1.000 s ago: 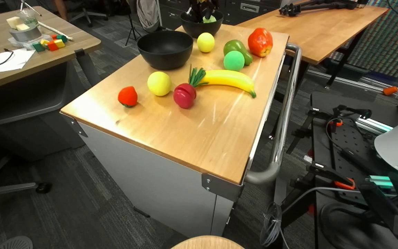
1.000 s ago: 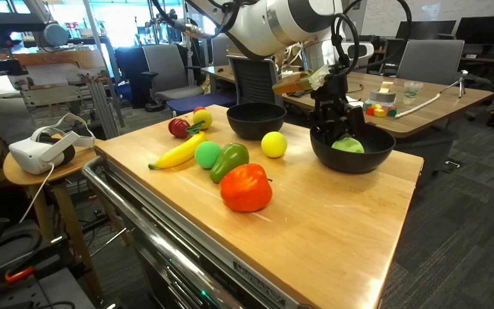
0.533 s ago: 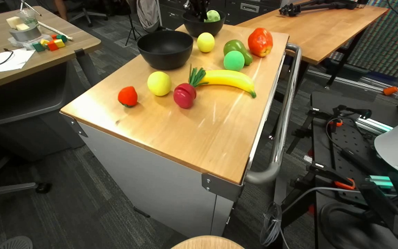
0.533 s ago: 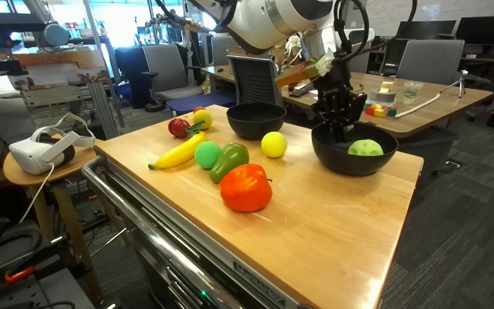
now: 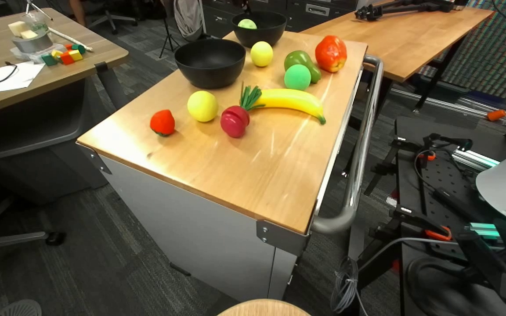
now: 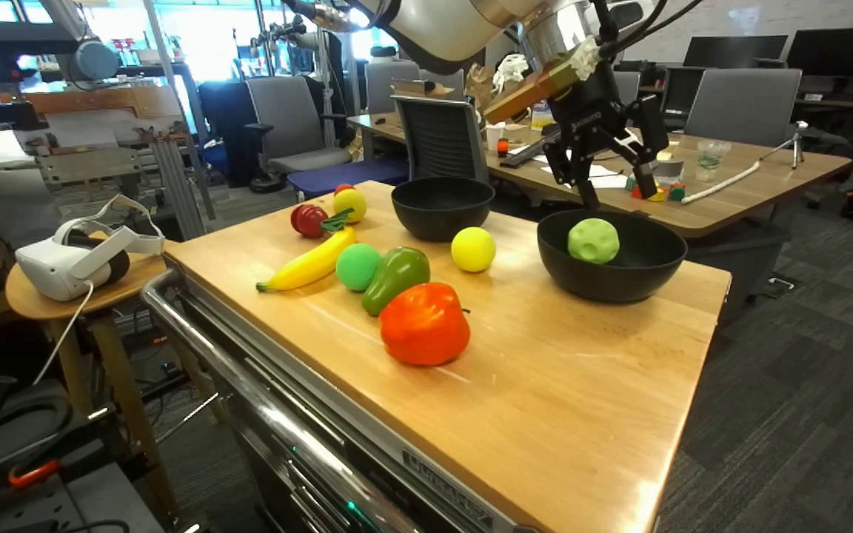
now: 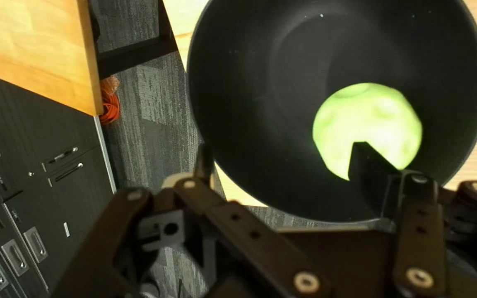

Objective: Take the toy fruits and vegetables from the black bowls and place them on the table

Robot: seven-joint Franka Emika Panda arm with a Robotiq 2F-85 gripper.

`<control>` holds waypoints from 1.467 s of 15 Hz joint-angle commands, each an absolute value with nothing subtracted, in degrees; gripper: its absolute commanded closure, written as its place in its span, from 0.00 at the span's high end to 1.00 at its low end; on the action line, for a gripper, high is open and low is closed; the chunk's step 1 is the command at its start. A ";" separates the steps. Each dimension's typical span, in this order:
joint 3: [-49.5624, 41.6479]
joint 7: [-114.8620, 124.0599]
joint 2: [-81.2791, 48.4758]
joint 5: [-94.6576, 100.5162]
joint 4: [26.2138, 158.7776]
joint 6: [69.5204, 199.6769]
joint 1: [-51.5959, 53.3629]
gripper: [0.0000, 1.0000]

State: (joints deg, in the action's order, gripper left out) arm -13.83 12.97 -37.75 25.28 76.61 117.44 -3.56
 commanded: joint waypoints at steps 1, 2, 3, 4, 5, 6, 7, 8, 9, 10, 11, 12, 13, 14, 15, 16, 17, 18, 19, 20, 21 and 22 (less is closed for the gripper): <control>-13.76 12.33 -38.04 24.86 76.31 118.46 -4.22 1.00; -13.51 12.58 -38.10 24.11 76.37 118.42 -4.52 1.00; -13.18 12.66 -38.17 23.09 76.30 118.22 -4.90 1.00; -12.82 12.87 -38.31 21.64 76.06 117.73 -5.35 1.00; -12.47 12.98 -38.47 19.85 75.79 117.27 -5.86 1.00; -12.15 13.23 -38.70 17.84 75.50 116.90 -6.44 1.00; -11.93 13.28 -38.89 15.98 75.32 116.71 -6.93 1.00; -11.75 13.39 -39.23 14.10 75.07 116.45 -7.49 1.00; -11.83 13.66 -39.57 12.84 74.94 116.40 -7.83 1.00; -11.95 13.83 -39.83 11.84 75.02 116.29 -8.16 1.00; -12.04 13.93 -40.03 10.98 75.09 116.11 -8.45 1.00; -12.18 13.98 -40.22 10.37 75.24 116.06 -8.71 1.00; -12.27 14.09 -40.40 9.83 75.31 116.04 -8.95 1.00; -12.33 14.20 -40.60 9.46 75.33 116.05 -9.16 1.00; -12.30 14.25 -40.80 8.97 75.27 116.07 -9.39 1.00; -12.32 14.35 -41.11 8.65 75.07 116.06 -9.53 1.00; -12.39 14.45 -41.41 8.51 74.93 116.14 -9.57 1.00; -12.63 14.52 -41.71 9.00 74.84 116.34 -9.38 1.00; -12.71 14.50 -41.79 9.23 74.83 116.35 -9.31 1.00; -12.96 14.49 -41.86 9.91 74.99 116.70 -9.02 1.00; -13.18 14.25 -41.82 10.67 75.24 117.11 -8.69 1.00; -13.46 13.87 -41.75 11.78 75.41 117.56 -8.29 1.00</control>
State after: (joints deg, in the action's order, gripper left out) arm -12.81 13.94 -40.86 10.08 76.70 117.18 -9.12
